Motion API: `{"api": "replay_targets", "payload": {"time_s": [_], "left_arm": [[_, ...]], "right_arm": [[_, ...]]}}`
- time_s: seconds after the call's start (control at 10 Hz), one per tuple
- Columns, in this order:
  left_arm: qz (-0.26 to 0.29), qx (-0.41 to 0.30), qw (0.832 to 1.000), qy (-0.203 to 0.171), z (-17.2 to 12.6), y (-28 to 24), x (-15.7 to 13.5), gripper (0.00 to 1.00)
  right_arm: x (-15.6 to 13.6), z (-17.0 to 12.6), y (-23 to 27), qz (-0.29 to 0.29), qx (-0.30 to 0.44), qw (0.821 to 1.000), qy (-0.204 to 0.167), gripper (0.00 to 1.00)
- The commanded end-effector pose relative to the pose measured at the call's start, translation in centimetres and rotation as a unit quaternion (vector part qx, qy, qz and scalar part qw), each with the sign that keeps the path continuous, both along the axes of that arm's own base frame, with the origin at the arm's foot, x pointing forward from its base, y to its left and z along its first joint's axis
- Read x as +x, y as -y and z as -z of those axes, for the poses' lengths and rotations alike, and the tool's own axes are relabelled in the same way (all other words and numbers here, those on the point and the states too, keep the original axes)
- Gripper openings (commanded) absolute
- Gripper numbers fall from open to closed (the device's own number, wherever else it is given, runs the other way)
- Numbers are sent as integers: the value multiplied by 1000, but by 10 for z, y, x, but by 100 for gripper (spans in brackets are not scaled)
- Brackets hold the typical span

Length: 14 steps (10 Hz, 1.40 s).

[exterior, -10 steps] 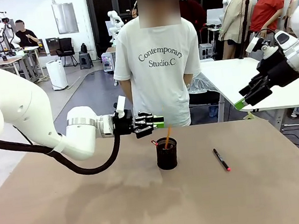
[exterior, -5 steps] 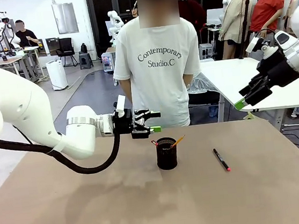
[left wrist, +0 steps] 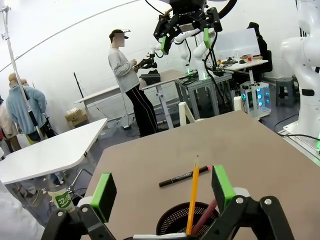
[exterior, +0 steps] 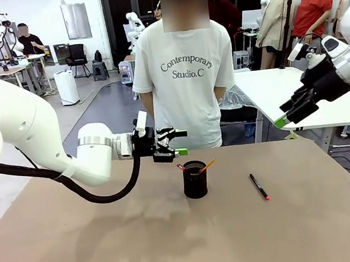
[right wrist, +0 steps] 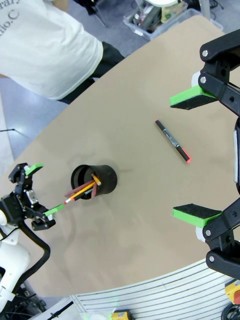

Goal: Place the pens into the pen holder.
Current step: Pick up a writing instrument from the table and place it into the Pen holder.

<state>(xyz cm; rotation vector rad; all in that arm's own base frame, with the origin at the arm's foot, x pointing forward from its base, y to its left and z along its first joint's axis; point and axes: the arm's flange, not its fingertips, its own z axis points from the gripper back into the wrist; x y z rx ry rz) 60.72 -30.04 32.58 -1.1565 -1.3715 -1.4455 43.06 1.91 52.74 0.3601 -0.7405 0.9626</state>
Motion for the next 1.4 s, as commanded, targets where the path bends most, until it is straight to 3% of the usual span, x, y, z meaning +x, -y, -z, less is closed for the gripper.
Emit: {"api": "replay_targets", "payload": {"time_s": [0.0,0.2,0.4,0.7,0.9,1.3], "left_arm": [[2,-4,1000,0,-1,0,0,100],[0,0,1000,-1,1,0,0,100],[10,39,999,-3,-28,-25,-6,100],[-2,79,996,-37,-63,-66,-15,100],[4,135,989,-66,-85,-97,-21,100],[37,254,965,-48,-114,-139,-34,100]], "right_arm": [[1,-1,0,-3,14,1000,6,100],[1,-1,0,-3,14,1000,6,100],[1,-1,0,-3,14,1000,6,100],[1,-1,0,-3,14,1000,6,100],[1,-1,0,-3,14,1000,6,100],[1,-1,0,-3,14,1000,6,100]]}}
